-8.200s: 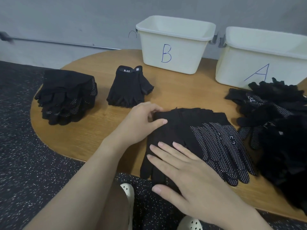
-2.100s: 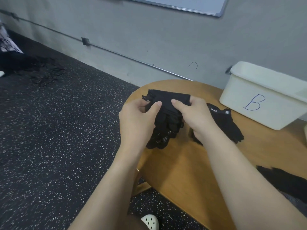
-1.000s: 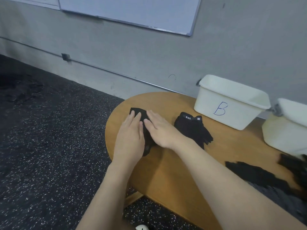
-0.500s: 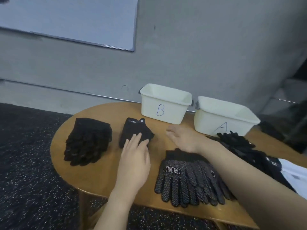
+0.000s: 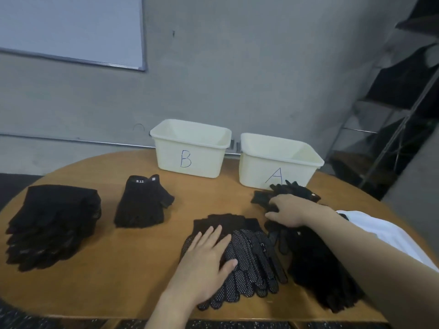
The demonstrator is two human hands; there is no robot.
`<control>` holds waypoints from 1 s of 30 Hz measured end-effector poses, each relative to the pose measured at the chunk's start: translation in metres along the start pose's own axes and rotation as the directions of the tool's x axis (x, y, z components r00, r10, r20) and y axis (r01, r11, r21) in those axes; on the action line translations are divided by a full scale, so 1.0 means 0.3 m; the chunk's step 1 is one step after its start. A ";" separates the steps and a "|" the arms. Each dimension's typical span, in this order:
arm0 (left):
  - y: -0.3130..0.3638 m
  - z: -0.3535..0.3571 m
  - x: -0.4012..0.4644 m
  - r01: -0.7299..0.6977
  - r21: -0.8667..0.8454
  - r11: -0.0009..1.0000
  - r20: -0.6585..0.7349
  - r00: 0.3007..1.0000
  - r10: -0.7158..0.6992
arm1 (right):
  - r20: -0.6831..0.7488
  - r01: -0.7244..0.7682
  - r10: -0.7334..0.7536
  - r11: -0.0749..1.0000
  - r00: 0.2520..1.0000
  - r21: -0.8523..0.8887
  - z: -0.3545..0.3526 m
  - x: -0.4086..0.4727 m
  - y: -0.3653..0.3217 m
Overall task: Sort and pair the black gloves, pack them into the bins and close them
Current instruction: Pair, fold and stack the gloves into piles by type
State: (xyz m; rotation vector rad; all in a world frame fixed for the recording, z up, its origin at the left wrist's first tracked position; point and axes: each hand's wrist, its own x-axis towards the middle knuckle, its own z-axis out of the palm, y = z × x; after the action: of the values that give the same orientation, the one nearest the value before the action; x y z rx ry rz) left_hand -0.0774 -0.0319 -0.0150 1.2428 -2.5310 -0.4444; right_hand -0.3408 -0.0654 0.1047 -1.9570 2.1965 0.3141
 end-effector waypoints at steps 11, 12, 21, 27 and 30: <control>-0.054 0.014 0.049 -0.023 -0.041 0.999 -0.044 0.999 0.021 | -0.083 -0.098 0.098 0.995 0.992 0.003 0.036 0.106 0.025; -0.055 0.014 0.049 -0.025 -0.046 0.999 -0.046 0.999 0.023 | -0.089 -0.116 0.117 0.993 0.989 0.023 0.033 0.111 0.030; -0.071 0.005 0.023 -0.010 -0.103 0.995 -0.066 0.998 0.003 | -0.095 -0.197 0.199 0.980 0.975 0.030 0.020 0.101 0.041; -0.083 -0.008 -0.008 0.008 -0.114 0.993 -0.067 0.998 -0.016 | -0.167 -0.201 0.197 0.980 0.966 -0.009 0.023 0.102 0.021; -0.092 -0.017 -0.022 0.019 -0.121 0.993 -0.061 0.998 -0.026 | -0.226 -0.174 0.187 0.982 0.956 0.077 -0.007 0.102 0.012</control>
State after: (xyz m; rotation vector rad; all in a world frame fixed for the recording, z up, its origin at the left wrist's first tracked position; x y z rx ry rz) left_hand -0.0519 -0.0433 -0.0221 1.2222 -2.4028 -0.5457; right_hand -0.3480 -0.0948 0.0986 -1.8490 2.5078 0.0474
